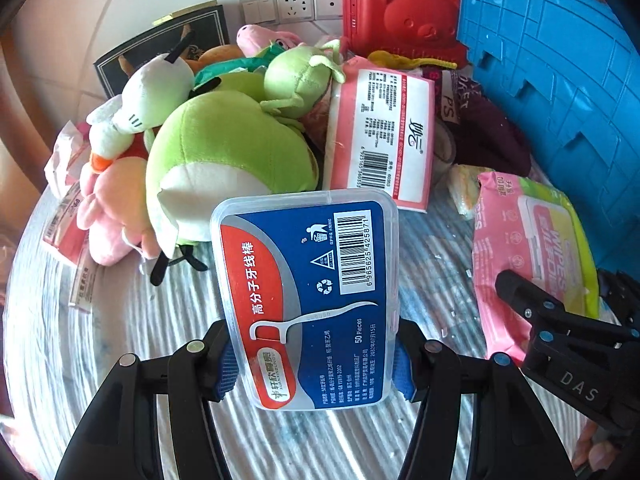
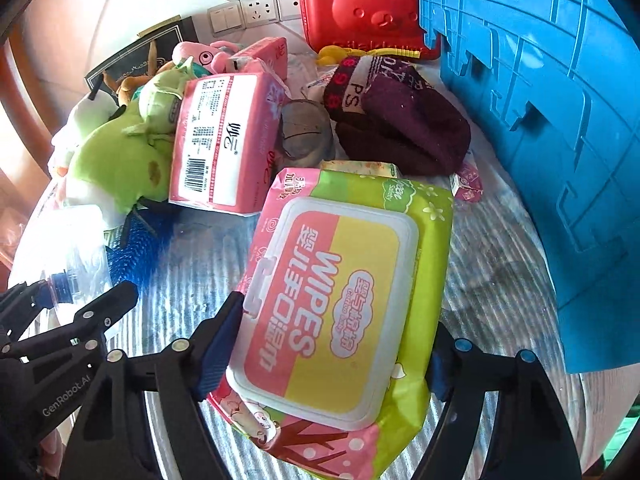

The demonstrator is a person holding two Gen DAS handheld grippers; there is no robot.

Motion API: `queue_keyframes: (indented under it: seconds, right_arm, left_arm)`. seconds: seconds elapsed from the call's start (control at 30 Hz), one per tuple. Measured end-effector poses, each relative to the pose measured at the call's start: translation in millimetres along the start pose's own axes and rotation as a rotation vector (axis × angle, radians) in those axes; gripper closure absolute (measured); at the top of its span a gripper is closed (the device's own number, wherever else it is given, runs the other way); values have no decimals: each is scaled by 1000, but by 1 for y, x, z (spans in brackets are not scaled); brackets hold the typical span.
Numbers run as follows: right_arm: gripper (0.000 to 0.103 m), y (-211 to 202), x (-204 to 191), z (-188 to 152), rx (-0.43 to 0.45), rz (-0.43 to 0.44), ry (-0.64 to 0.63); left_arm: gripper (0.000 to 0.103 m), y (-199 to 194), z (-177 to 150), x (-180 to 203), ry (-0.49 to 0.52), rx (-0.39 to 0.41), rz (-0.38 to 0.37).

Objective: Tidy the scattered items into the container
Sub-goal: 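Grasp the pink WIPES pack with the right tool while the left tool grasps the floss-pick box, then carry the WIPES pack and floss-pick box over the blue crate and open both tools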

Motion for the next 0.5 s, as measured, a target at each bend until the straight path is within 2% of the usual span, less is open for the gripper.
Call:
queue_keyframes:
  seconds: [0.1, 0.17, 0.33, 0.5]
  right_arm:
    - [27, -16, -1, 7, 21, 11, -10]
    - [27, -31, -7, 7, 38, 16, -20]
    - [27, -60, -24, 21, 93, 20, -57]
    - [28, -94, -43, 37, 159, 15, -91]
  left_arm:
    - [44, -21, 4, -4, -8, 28, 0]
    - [44, -24, 14, -24, -14, 46, -4]
    - [44, -47, 28, -30, -31, 96, -9]
    - [44, -83, 45, -45, -48, 173, -19]
Point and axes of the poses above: each gripper's, at about its wrist camera, not at the fingertips, and y roughly the way its jaws point, x to its right, z to its top, the point moved 3 cm from there along y, roughly the way its jaws point, and after that the axes turned 7 degrees about z, right-handed, at the moved point
